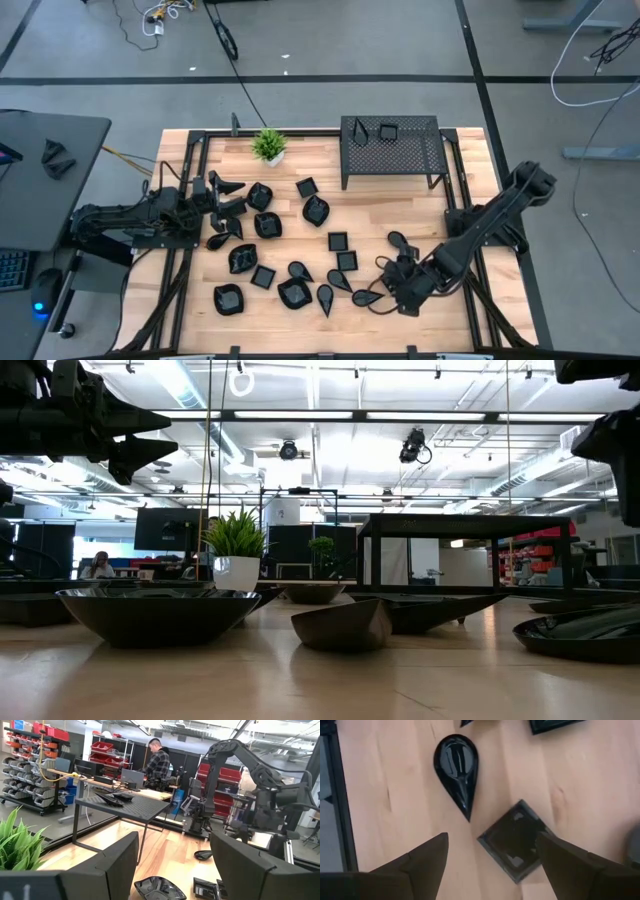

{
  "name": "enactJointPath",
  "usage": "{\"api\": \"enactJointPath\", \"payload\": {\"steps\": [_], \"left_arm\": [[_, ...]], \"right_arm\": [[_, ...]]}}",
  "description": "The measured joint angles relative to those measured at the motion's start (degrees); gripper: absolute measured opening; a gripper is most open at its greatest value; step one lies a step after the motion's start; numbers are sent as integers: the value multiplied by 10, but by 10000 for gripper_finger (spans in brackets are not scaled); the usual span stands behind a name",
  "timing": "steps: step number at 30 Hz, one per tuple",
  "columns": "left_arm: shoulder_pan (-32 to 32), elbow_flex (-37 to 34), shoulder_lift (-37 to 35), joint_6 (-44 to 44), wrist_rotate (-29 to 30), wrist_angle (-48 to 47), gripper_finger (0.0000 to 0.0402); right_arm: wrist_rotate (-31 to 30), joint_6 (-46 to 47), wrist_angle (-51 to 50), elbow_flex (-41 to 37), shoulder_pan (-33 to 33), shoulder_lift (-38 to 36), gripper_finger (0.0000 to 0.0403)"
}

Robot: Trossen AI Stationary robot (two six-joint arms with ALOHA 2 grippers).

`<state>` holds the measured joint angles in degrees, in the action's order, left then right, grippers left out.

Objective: Pick & Place Mini shaped plates
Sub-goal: Stack the black square plate on top of the square plate on the shelf

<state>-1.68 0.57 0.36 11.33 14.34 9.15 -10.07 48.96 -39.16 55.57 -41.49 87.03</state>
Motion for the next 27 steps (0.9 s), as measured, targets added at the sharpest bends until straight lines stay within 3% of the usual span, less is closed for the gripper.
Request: {"api": "enactJointPath", "payload": {"steps": [18, 27], "left_arm": [[0, 0, 0, 0, 0, 0, 252], [0, 0, 0, 0, 0, 0, 252]], "right_arm": [[0, 1, 11, 0, -14, 26, 304], [6, -13, 90, -49, -37, 27, 304]]}}
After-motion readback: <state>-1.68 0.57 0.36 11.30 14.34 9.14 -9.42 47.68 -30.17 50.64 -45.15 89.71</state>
